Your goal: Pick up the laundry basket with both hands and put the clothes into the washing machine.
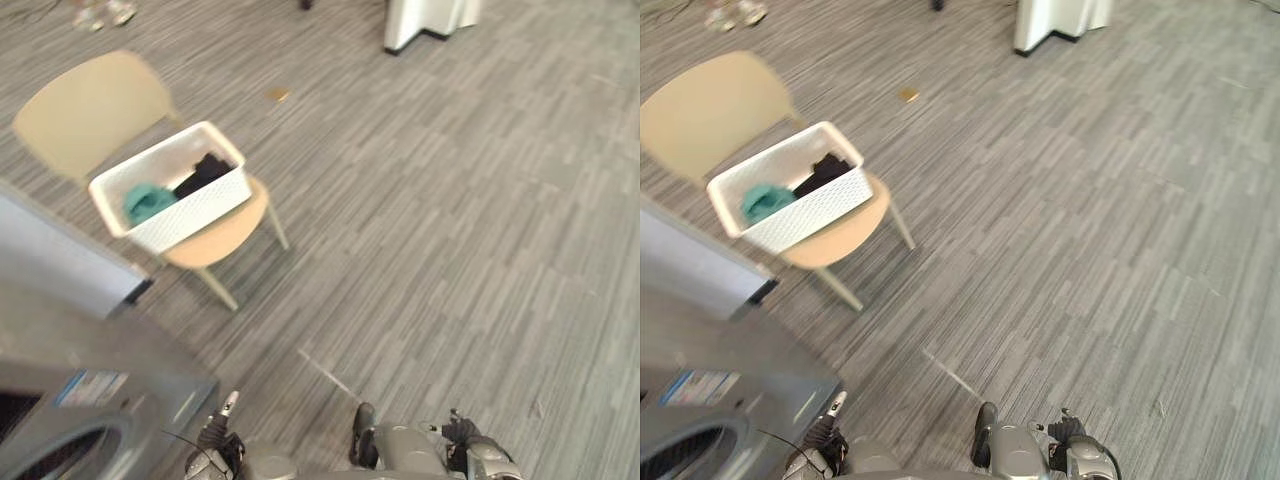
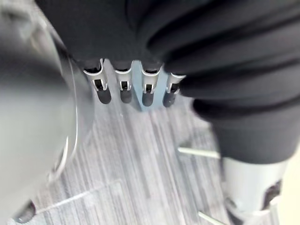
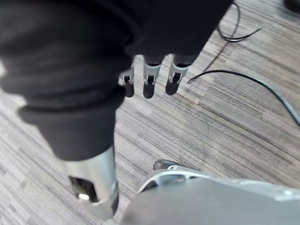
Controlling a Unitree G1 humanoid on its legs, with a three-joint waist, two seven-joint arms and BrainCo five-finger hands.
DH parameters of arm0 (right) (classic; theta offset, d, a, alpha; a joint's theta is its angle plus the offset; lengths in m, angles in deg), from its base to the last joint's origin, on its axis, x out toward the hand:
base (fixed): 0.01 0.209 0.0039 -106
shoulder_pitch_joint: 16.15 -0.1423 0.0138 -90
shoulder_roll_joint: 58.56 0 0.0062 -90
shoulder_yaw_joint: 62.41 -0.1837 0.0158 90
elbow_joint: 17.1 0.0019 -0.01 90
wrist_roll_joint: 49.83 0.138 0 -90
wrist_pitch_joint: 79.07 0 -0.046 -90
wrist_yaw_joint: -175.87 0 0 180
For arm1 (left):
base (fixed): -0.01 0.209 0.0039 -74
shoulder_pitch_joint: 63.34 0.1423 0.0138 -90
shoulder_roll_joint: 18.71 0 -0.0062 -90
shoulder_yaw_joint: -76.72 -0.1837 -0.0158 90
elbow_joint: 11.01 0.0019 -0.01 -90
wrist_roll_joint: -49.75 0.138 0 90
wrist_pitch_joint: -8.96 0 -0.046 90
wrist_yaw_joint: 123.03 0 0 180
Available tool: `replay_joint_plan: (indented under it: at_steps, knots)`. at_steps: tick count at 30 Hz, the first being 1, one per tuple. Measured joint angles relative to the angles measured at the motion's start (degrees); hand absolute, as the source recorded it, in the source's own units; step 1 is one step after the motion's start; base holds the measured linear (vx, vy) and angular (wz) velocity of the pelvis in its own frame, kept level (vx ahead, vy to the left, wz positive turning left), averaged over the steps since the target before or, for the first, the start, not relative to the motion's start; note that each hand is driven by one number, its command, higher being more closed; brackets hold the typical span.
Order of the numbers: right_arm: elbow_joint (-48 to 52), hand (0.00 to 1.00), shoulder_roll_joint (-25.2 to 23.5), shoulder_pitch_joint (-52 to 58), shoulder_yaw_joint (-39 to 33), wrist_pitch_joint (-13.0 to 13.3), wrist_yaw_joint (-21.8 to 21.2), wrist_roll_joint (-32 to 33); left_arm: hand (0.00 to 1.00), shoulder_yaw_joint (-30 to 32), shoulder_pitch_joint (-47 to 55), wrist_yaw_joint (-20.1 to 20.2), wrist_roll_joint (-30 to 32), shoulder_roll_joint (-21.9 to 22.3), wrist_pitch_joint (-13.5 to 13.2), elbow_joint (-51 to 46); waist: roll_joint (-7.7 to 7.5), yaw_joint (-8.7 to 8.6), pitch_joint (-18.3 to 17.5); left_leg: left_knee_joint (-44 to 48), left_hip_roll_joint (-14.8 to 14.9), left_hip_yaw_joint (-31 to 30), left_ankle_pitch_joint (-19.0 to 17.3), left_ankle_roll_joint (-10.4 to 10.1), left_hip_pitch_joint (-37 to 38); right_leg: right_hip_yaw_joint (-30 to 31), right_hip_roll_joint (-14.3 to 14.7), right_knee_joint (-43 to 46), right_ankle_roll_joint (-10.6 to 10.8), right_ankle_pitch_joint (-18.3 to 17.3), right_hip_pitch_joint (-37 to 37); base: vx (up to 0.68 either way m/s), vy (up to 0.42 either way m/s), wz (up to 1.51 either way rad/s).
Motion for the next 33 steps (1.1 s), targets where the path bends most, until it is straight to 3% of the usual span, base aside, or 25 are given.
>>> replay_joint_plan:
  at_steps: [3, 5, 6, 7, 8, 9, 11, 15, 17, 18, 19, 20, 22, 23, 27, 30, 31, 32, 33]
  knots:
    - [-0.75, 0.00, -0.50, 0.47, 0.10, -0.08, -0.10, -1.69, 0.00, -0.14, 2.59, -0.40, -0.12, 0.10, 0.44, -0.30, -1.51, 0.49, -0.32, -8.60, -7.91, -7.84, -2.43, -3.56, -6.46, 6.09, 0.19, -3.20, 1.18, -0.07, 5.06, 0.28, 0.075, -1.17]
    - [-0.69, 0.00, -0.18, 0.78, 0.76, 0.02, -0.15, -1.85, 0.00, -0.80, 4.09, -0.48, -0.12, 0.60, 0.52, 0.11, -1.04, 1.50, -1.71, -27.60, -15.84, -15.42, -2.64, -5.21, -6.75, 10.71, 0.02, -4.51, 3.05, -0.59, 6.54, 0.25, 0.202, -1.17]
    - [-0.66, 0.00, 0.02, 0.95, 1.27, 0.02, -0.14, -1.87, 0.00, -0.90, 4.63, -0.49, -0.13, 0.71, 0.52, 0.30, -0.27, 1.53, -2.30, -32.03, -17.24, -16.98, -1.92, -6.21, -6.39, 11.42, -0.07, -4.47, 3.61, -0.85, 6.77, 0.26, 0.237, -0.80]
    - [-0.58, 0.00, 0.64, 1.64, 1.73, 0.07, -0.23, -1.96, 0.00, -2.31, 4.92, -0.55, -0.13, 0.80, 0.50, 0.68, 0.53, 1.55, -3.26, -40.47, -19.37, -18.75, 1.45, -8.65, -4.99, 12.76, -0.01, -3.87, 5.07, -1.73, 6.66, 0.28, 0.271, -0.57]
    - [-0.53, 0.00, 0.32, 1.82, 1.74, 0.07, -0.21, -2.40, 0.00, -2.54, 4.52, -0.70, -0.15, 0.10, 0.38, 0.69, -0.65, 1.77, -3.67, -42.19, -20.94, -17.16, 2.87, -6.04, -3.36, 13.78, -1.78, -3.30, 6.72, -2.36, 6.63, 0.27, 0.263, -0.47]
    - [-0.50, 0.00, 0.01, 1.79, 1.74, 0.11, -0.25, -2.57, 0.00, -2.65, 4.39, -0.77, -0.15, -0.03, 0.17, 0.61, -1.18, 1.62, -4.00, -43.15, -21.60, -16.59, 2.85, -6.01, -2.98, 13.38, -2.49, -3.37, 7.15, -2.19, 6.50, 0.23, 0.220, -0.31]
    - [-0.50, 0.00, -0.38, 1.96, 1.80, 0.15, -0.33, -3.42, 0.00, -2.97, 3.15, -0.78, -0.12, -0.35, -0.11, 0.68, -2.06, 1.54, -4.49, -42.57, -23.60, -14.32, 1.16, -3.43, -2.55, 12.87, -5.11, -4.54, 8.77, -2.52, 7.22, 0.16, 0.161, -0.21]
    - [-0.32, 0.00, -0.35, 2.28, 0.80, 0.21, -0.26, -3.45, 0.00, -5.40, 1.78, -0.74, 0.03, -0.51, -0.11, 0.70, -1.68, 0.98, -4.58, -40.64, -25.39, -13.84, -2.79, -0.38, -1.49, 12.28, -7.14, -2.53, 10.76, -3.22, 8.68, 0.12, 0.160, -0.02]
    - [-0.34, 0.00, -0.60, 3.16, -0.19, 0.17, -0.19, -3.26, 0.00, -7.37, 1.70, -0.55, 0.15, -0.37, 0.02, 0.83, -1.47, 0.61, -4.47, -40.60, -25.88, -14.16, -4.62, 0.65, 0.49, 11.77, -7.73, 6.90, 12.26, -4.19, 6.49, 0.05, 0.146, 0.09]
    - [-0.01, 0.00, -0.65, 3.85, -1.03, 0.34, -0.18, -2.65, 0.00, -8.97, 1.89, -0.36, 0.21, -0.59, 0.14, 0.85, -1.66, 0.16, -4.47, -41.59, -26.21, -13.99, -4.71, 0.79, 2.48, 11.87, -8.14, 17.94, 13.33, -3.63, 2.21, 0.04, 0.141, 0.04]
    - [0.80, 0.00, -1.11, 4.35, -1.08, 0.69, -0.20, -1.95, 0.00, -9.65, 2.17, -0.35, 0.31, -1.05, 0.32, 0.84, -1.73, -0.27, -4.46, -41.91, -26.68, -14.12, -4.95, 1.10, 3.52, 11.84, -9.10, 26.05, 16.08, -1.77, -1.65, 0.06, 0.126, 0.05]
    - [1.86, 0.00, -1.48, 4.78, -1.23, 0.84, -0.28, -1.42, 0.00, -9.85, 2.34, -0.37, 0.60, -1.15, 0.42, 0.82, -2.09, -0.42, -4.52, -41.90, -26.82, -14.15, -5.42, 1.54, 4.72, 11.92, -10.04, 32.55, 15.86, -0.05, -4.88, 0.12, 0.071, 0.05]
    - [2.53, 0.00, -1.85, 5.46, -1.28, 1.16, -0.40, -1.13, 0.00, -10.24, 2.38, -0.43, 0.60, -1.39, 0.41, 0.72, -2.64, -0.37, -4.54, -42.09, -26.22, -14.16, -6.14, 1.57, 6.15, 9.42, -10.51, 39.73, 11.87, -2.71, -9.52, 0.12, 0.017, 0.04]
    - [2.52, 0.00, -2.22, 5.53, -1.30, 1.19, -0.37, -1.13, 0.00, -10.29, 2.40, -0.36, 0.68, -1.10, 0.40, 0.73, -2.56, -0.39, -4.53, -42.82, -25.79, -14.18, -6.20, 1.64, 7.13, 6.41, -11.17, 37.93, 10.01, -4.01, -10.52, 0.08, -0.034, 0.06]
    - [3.00, 0.00, -2.22, 5.51, -4.76, 1.19, -0.36, -0.93, 0.00, -10.20, 2.37, -0.30, 2.54, -0.29, 0.41, 0.80, -1.51, -0.45, -4.47, -43.52, -23.84, -15.35, -6.81, 0.67, 8.18, 2.59, -11.94, 27.42, 8.61, -5.07, -12.36, 0.19, -0.116, 0.07]
    - [4.52, 0.00, -2.22, 6.90, -7.43, 1.15, -0.13, -0.29, 0.00, -8.88, 2.37, -0.33, 4.68, 1.05, 0.41, 1.24, 0.21, -0.37, -4.61, -43.43, -20.22, -17.76, -8.76, -2.66, 9.67, 8.66, -11.45, 15.70, 9.45, -3.68, -12.35, 0.27, -0.238, 0.22]
    - [4.58, 0.00, -2.36, 7.55, -7.44, 1.15, -0.07, 0.49, 0.00, -8.46, 2.36, -0.33, 4.77, 1.10, 0.39, 1.22, 0.12, -0.34, -4.67, -43.41, -19.46, -18.90, -9.41, -3.91, 10.26, 11.55, -11.04, 12.10, 10.20, -2.63, -11.81, 0.31, -0.366, 0.52]
    - [4.54, 0.00, -3.15, 8.23, -7.48, 1.12, -0.07, 1.12, 0.00, -6.60, 2.39, -0.31, 4.87, 1.12, 0.38, 1.10, -0.98, -0.22, -5.35, -42.85, -18.64, -20.86, -10.87, -6.48, 10.33, 15.50, -11.72, 8.10, 10.95, -1.24, -10.40, 0.40, -0.535, 0.65]
    - [4.46, 0.00, -3.75, 8.66, -7.48, 1.11, -0.04, 1.15, 0.00, -5.78, 2.58, -0.34, 5.13, 0.85, 0.38, 0.90, -1.89, -0.27, -5.90, -42.65, -18.64, -22.06, -11.51, -7.56, 10.31, 15.95, -12.39, 7.11, 11.15, -1.35, -9.69, 0.43, -0.644, 0.95]
